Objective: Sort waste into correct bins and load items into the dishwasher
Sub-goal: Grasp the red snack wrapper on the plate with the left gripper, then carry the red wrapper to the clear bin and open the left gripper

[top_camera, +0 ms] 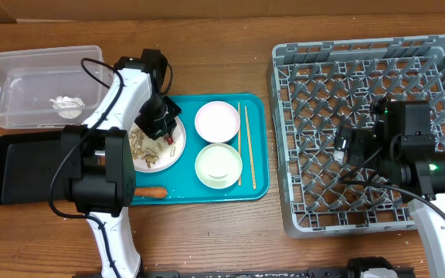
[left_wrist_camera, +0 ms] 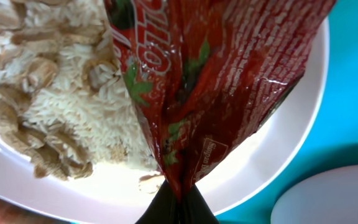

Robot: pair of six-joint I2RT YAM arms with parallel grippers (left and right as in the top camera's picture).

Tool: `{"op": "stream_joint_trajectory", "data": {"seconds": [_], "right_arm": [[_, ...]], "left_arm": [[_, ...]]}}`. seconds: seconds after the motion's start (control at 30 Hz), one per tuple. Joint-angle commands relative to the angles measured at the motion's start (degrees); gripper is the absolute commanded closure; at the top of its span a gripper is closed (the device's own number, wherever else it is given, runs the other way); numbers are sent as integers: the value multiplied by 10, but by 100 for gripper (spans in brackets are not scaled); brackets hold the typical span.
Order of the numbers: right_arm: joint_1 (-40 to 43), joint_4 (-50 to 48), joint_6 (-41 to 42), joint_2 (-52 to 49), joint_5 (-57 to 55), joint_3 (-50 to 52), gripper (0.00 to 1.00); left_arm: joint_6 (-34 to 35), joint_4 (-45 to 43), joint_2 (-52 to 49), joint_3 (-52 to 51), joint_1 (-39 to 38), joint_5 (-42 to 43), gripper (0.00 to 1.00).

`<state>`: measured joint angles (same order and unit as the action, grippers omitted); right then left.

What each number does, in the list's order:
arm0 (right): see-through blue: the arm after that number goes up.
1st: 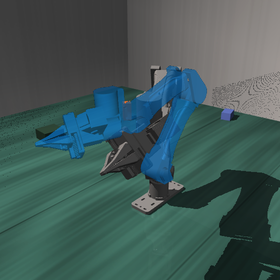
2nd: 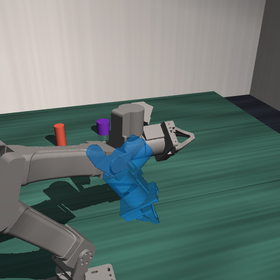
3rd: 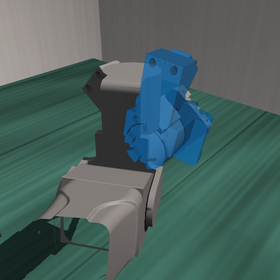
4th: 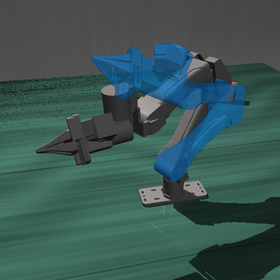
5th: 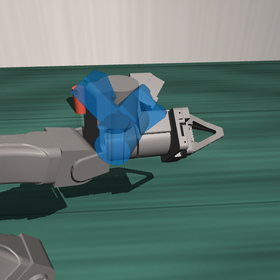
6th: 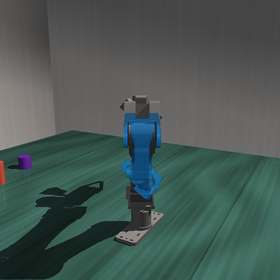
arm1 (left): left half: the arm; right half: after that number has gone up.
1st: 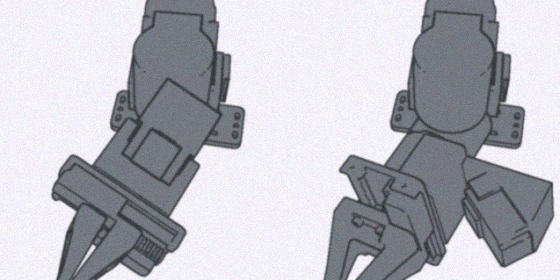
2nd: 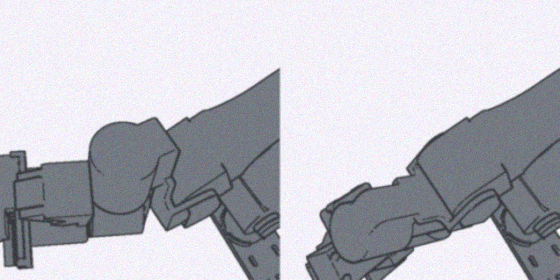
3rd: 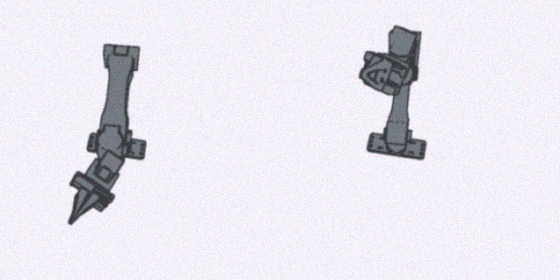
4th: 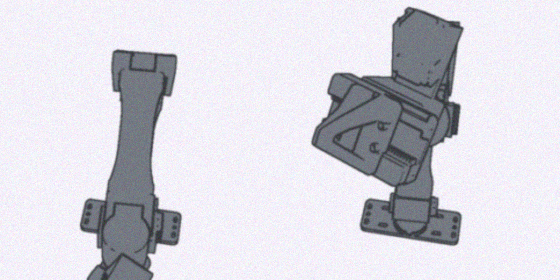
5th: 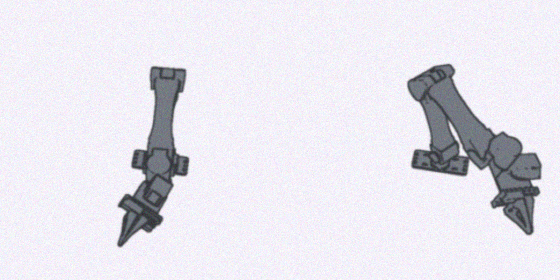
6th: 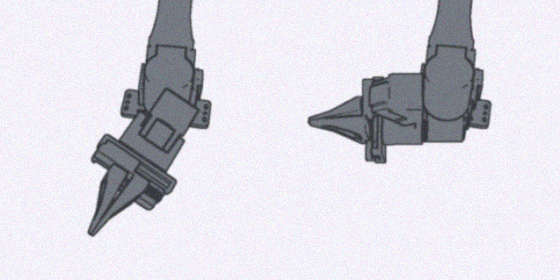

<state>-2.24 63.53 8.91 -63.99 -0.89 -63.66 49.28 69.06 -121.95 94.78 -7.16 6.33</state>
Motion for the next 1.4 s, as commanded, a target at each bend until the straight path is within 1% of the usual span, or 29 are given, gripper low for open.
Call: {"op": "stream_joint_trajectory", "data": {"seconds": [0.0,0.23,0.4,0.5,0.6,0.67,0.9,1.07,1.27,1.37], "right_arm": [[1,-2,-3,3,-6,-17,0],[1,-2,-3,3,-5,-17,0],[1,-2,-3,3,-6,-17,0],[1,-2,-3,3,-6,-17,0],[1,-2,-3,3,-6,-17,0],[1,-2,-3,3,-5,-17,0],[1,-2,-3,3,-6,-17,0],[1,-2,-3,3,-6,-17,0],[1,-1,-3,3,-5,-17,0],[1,-1,-3,3,-5,-17,0]], "left_arm": [[-26,5,31,31,-3,-13,96],[-31,-3,91,34,-3,-53,96],[-42,2,100,34,-3,-48,96],[-68,-1,100,34,-4,-54,96],[-89,-6,99,34,-8,-98,96],[-134,-15,99,34,-12,-124,96],[-132,-12,102,34,-9,-115,96],[-134,-25,115,42,42,-99,96],[-162,-96,129,48,138,-97,96],[-163,-130,129,48,183,-96,96]]}}
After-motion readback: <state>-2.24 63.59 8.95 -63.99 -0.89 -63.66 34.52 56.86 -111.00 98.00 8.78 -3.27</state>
